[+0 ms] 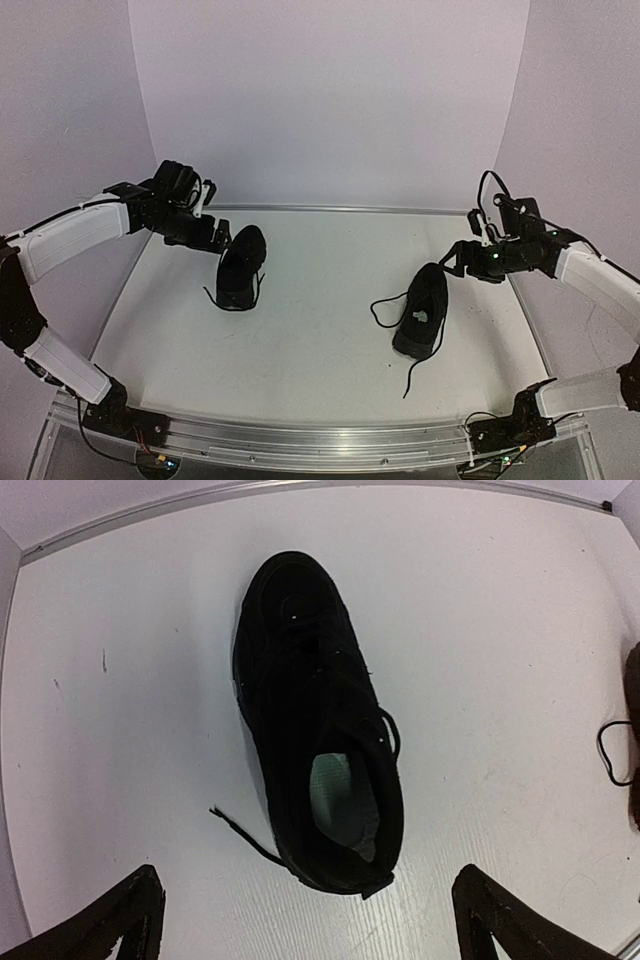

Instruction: Tie the shoes

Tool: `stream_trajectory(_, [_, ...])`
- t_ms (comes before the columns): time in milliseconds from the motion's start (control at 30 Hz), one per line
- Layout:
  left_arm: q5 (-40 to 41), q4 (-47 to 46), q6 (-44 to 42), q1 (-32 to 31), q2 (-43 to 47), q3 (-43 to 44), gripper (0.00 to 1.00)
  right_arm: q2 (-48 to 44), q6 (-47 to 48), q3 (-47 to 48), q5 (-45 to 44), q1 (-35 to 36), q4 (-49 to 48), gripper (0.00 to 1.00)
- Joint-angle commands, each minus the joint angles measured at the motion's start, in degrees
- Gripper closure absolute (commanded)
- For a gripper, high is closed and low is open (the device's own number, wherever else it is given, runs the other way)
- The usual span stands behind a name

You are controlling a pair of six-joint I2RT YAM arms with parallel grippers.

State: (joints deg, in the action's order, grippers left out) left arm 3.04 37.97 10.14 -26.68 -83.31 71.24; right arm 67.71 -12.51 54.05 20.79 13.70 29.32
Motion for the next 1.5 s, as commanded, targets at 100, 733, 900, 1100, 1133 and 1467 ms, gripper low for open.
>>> stream_trajectory(100, [-1.2,-2.4,-4.2,-10.9,-7.0,8.7,0.00,0.8,-2.5,-4.1,-2.6,1.6,4.0,0.22])
stream_trajectory(733, [-1.2,-15.5,-5.4,-35.4,-43.9,31.2,0.14,8.8,-11.3,-8.7,-12.8,11.1,-3.8,0.25])
stream_trajectory(900, [1.2,-18.0,-1.3,-36.1,-48.1,35.6,0.15,10.4,-12.9,-9.8,-14.2,12.1,-6.0,0.26])
stream_trajectory(1100, [6.3,-18.4,1.7,-36.8,-54.1,40.8,0.16,11.5,-14.7,-11.1,-16.2,12.6,-7.9,0.31])
stream_trajectory(1133, [7.3,-18.1,2.1,-36.8,-55.1,41.9,0.17,11.7,-14.9,-11.3,-16.6,12.7,-8.0,0.32])
stream_trajectory(1467, [12.4,-11.9,4.1,-37.2,-58.8,46.2,0.50,13.8,-16.0,-12.6,-16.9,13.3,-10.1,0.48])
